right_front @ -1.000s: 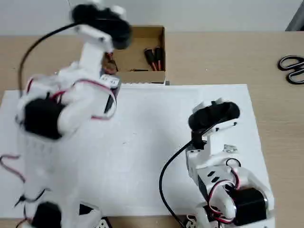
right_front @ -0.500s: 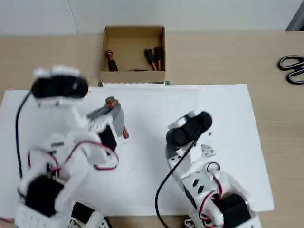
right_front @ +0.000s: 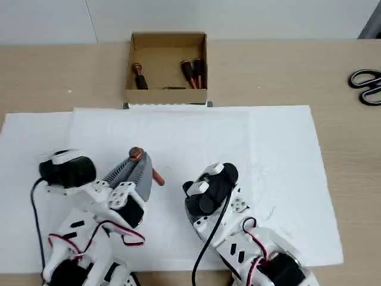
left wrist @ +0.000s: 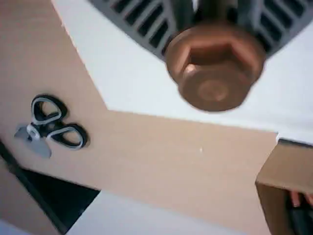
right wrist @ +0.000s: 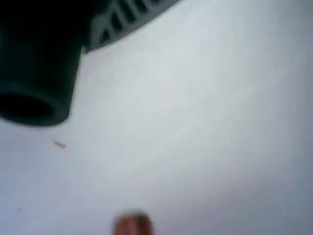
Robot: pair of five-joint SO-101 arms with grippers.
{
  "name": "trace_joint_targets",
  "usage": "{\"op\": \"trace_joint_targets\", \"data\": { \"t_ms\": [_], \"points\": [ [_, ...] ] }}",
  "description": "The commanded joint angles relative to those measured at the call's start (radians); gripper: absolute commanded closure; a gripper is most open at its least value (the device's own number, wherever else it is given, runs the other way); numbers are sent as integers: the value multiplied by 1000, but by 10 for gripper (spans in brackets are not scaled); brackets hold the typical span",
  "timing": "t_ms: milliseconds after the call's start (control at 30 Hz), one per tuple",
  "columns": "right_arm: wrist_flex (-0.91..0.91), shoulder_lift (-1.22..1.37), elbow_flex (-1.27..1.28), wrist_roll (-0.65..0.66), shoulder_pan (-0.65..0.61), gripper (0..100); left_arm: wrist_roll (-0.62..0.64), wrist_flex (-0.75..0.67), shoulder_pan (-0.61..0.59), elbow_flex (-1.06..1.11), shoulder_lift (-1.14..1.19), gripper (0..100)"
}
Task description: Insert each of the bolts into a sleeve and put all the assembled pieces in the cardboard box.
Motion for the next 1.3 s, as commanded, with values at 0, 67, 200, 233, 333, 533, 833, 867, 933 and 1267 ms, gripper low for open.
{"op": "trace_joint_targets", "data": {
  "t_ms": [0, 67, 200, 233, 333, 533, 833, 867, 933, 1267],
  "points": [
    [-56, -5, -5, 11, -36, 996, 5, -35, 31, -1, -15, 995],
    [-54, -7, -3, 11, -51, 996, 5, -35, 74, -1, -15, 995],
    [-61, -8, 28, 8, -59, 996, 5, -35, 110, -1, -15, 995],
    [-61, -8, 32, 8, -68, 996, 5, -35, 112, -1, -15, 995],
    [-62, -8, 35, 8, -96, 996, 5, -35, 114, -2, -15, 995],
    [-62, -8, 37, 11, -107, 996, 5, -35, 114, -4, -15, 995],
    [-127, -7, 32, 11, -107, 996, 6, -29, 153, 18, -12, 995],
    [-147, -5, 32, 12, -107, 996, 6, -29, 166, 22, -12, 995],
    [-163, -2, 32, 12, -107, 996, 6, -29, 181, 28, -11, 995],
    [-168, -8, -11, 60, -102, 996, -32, 72, 222, 36, -11, 995]
  ]
}}
